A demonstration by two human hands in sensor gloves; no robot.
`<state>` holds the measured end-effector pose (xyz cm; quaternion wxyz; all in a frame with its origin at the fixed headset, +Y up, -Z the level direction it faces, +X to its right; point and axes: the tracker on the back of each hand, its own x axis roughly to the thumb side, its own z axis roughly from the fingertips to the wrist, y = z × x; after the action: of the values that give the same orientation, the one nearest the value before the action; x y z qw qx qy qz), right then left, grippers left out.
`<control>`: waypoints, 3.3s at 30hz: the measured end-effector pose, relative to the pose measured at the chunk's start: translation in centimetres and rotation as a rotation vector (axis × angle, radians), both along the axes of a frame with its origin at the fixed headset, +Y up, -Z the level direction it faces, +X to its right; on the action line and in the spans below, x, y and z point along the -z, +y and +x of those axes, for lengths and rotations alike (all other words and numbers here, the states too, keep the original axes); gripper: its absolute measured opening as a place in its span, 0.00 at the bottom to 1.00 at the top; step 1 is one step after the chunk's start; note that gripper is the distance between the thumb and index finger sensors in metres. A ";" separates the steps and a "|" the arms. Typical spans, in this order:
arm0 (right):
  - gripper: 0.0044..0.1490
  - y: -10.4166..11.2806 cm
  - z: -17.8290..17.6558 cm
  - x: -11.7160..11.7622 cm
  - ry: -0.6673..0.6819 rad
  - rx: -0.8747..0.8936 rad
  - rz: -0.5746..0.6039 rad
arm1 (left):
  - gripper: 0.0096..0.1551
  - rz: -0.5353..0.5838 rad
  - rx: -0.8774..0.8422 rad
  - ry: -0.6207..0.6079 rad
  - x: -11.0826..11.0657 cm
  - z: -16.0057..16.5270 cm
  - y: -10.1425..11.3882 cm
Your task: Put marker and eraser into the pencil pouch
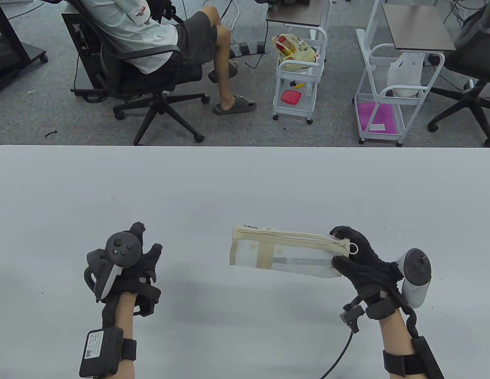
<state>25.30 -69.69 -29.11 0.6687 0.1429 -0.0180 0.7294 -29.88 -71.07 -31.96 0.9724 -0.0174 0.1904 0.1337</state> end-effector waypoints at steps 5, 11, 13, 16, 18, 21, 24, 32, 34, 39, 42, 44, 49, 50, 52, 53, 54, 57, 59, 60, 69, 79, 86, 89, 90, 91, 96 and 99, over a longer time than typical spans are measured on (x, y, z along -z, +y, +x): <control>0.45 -0.2 -0.2 0.1 0.008 -0.022 -0.004 | 0.46 -0.275 0.122 0.160 0.7 -1.2 -4.2; 0.45 -0.4 -0.6 0.1 0.007 -0.062 -0.007 | 0.34 -0.287 0.250 0.154 1.2 -1.0 -4.7; 0.45 -0.4 -0.6 0.1 0.006 -0.068 -0.007 | 0.31 -0.327 0.223 0.142 1.2 -1.0 -4.7; 0.45 -0.4 -0.5 0.1 -0.004 -0.064 -0.006 | 0.30 -0.396 0.195 0.101 1.2 -0.6 -4.5; 0.44 -0.4 -0.4 0.1 -0.008 -0.056 -0.008 | 0.28 -0.393 0.230 0.068 1.2 -0.2 -4.4; 0.44 -0.4 -0.3 0.1 -0.016 -0.053 -0.011 | 0.26 -0.337 0.280 0.030 1.1 0.5 -4.3; 0.44 -0.4 -0.2 0.0 -0.022 -0.051 -0.013 | 0.31 -0.305 0.313 -0.008 0.9 0.9 -4.4; 0.44 -0.3 0.0 0.0 -0.031 -0.046 -0.019 | 0.30 -0.172 0.234 -0.140 1.0 3.8 -0.6; 0.44 -0.3 0.0 0.0 -0.034 -0.047 -0.021 | 0.30 -0.021 0.217 -0.205 0.8 5.8 2.8; 0.44 -0.3 0.1 0.0 -0.036 -0.049 -0.023 | 0.29 0.258 0.156 -0.418 -1.6 12.3 10.5; 0.44 -0.3 0.1 0.0 -0.033 -0.054 -0.022 | 0.28 0.397 0.137 -0.552 -3.7 16.5 14.3; 0.44 -0.3 0.1 0.0 -0.028 -0.056 -0.020 | 0.28 0.445 0.137 -0.649 -4.9 19.3 16.2; 0.44 -0.2 -0.1 0.0 -0.008 -0.065 -0.012 | 0.28 0.371 0.159 -0.836 -6.0 25.4 18.1; 0.44 -0.2 -0.2 -0.1 -0.003 -0.068 -0.011 | 0.28 0.357 0.164 -0.850 -5.9 26.1 18.1; 0.45 -0.1 -0.4 -0.1 0.017 -0.076 -0.005 | 0.28 0.293 0.181 -0.884 -5.4 27.7 17.9; 0.45 -0.1 -0.4 -0.1 0.022 -0.075 -0.004 | 0.28 0.271 0.186 -0.891 -5.2 28.2 17.8; 0.45 0.0 -0.6 -0.2 0.033 -0.075 -0.003 | 0.27 0.231 0.193 -0.908 -4.8 28.8 17.5; 0.44 0.1 -0.8 -0.2 0.068 -0.078 0.001 | 0.26 0.184 0.229 -0.909 -4.2 29.6 16.7; 0.44 0.1 -1.0 -0.2 0.092 -0.084 0.003 | 0.26 0.204 0.286 -0.896 -4.1 29.9 16.4; 0.44 0.2 -1.1 -0.2 0.089 -0.093 0.005 | 0.26 0.215 0.315 -0.894 -4.1 30.0 16.3; 0.44 0.2 -1.2 -0.3 0.042 -0.103 0.008 | 0.25 0.412 0.523 -0.891 -5.3 30.5 15.2; 0.43 0.2 -1.1 -0.4 0.028 -0.070 0.005 | 0.26 0.373 0.641 -0.871 -5.2 31.7 14.7; 0.44 0.3 -1.1 -0.4 0.006 -0.095 0.020 | 0.26 0.310 0.540 -0.893 -4.9 32.6 15.1; 0.44 0.4 -1.2 -0.5 0.018 -0.100 0.023 | 0.30 0.341 0.471 -0.912 -5.4 33.7 15.4; 0.45 0.4 -1.3 -0.5 0.015 -0.101 0.025 | 0.32 0.345 0.455 -0.921 -5.5 34.0 15.4; 0.45 0.5 -1.4 -0.5 0.013 -0.113 0.031 | 0.34 0.345 0.441 -0.930 -5.7 34.6 15.4; 0.45 0.7 -1.8 -0.7 0.022 -0.143 0.051 | 0.36 0.337 0.458 -0.971 -6.2 37.0 14.8; 0.45 0.9 -1.9 -0.9 0.017 -0.146 0.062 | 0.35 0.300 0.464 -0.999 -5.9 37.9 14.2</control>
<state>23.37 -68.80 -28.25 0.6093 0.1705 -0.0245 0.7740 8.05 -56.91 -26.03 0.9400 0.1021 -0.3149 -0.0824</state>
